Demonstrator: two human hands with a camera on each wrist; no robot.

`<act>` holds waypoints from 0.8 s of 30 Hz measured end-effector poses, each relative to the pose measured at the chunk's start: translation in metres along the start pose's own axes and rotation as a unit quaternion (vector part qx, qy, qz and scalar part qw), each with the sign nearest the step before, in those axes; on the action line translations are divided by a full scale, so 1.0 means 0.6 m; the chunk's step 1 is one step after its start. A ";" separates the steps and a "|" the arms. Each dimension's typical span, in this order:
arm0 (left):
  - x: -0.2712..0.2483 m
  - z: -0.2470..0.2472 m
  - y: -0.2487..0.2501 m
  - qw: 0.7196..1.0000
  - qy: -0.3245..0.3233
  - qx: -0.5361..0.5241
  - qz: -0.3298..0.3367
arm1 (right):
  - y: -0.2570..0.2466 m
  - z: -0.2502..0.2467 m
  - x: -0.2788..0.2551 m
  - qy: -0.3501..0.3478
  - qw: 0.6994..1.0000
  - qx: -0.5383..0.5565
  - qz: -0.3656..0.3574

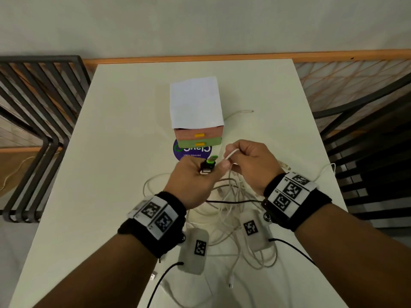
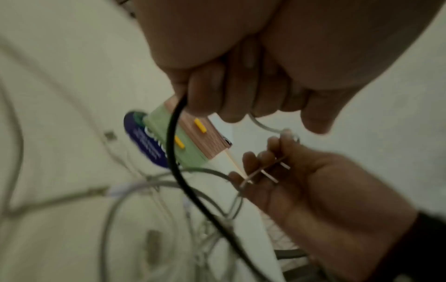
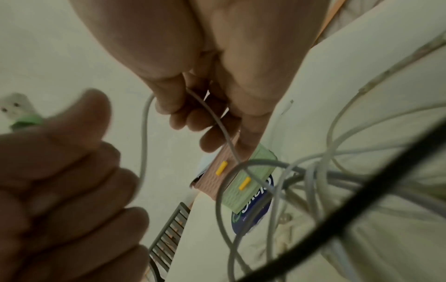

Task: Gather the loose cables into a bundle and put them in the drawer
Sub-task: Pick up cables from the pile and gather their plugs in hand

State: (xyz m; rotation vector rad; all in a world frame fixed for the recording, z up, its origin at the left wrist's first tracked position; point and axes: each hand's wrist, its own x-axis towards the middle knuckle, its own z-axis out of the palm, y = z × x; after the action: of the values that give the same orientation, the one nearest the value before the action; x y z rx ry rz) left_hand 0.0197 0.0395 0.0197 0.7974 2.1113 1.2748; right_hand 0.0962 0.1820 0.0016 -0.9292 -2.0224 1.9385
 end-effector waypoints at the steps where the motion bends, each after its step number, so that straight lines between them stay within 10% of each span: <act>1: 0.000 -0.003 0.004 0.998 0.017 0.062 -0.019 | 0.000 0.005 0.002 -0.003 1.000 -0.012 0.001; 5: 0.011 -0.025 0.008 0.977 0.100 0.171 -0.082 | 0.005 0.016 -0.002 -0.031 0.997 -0.064 0.006; 11: 0.006 0.005 0.022 0.977 0.087 -0.171 -0.092 | -0.018 0.047 -0.003 -0.115 0.993 -0.016 0.000; 15: 0.027 -0.019 0.009 0.926 0.233 -0.260 -0.143 | -0.024 0.043 -0.015 -0.134 0.989 -0.064 0.000; 20: 0.003 -0.008 0.014 0.960 0.092 -0.240 -0.116 | -0.028 0.052 -0.029 -0.147 0.985 -0.091 -0.015; 24: 0.022 -0.026 0.009 0.921 0.204 -0.289 -0.165 | -0.029 0.056 -0.039 -0.159 0.983 -0.091 -0.019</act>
State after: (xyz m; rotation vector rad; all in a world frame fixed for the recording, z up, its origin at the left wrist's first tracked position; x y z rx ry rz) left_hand 0.0011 0.0421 0.0290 -0.0854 1.8737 1.8428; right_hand 0.0914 0.1421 0.0206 -0.6402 -2.4080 2.0139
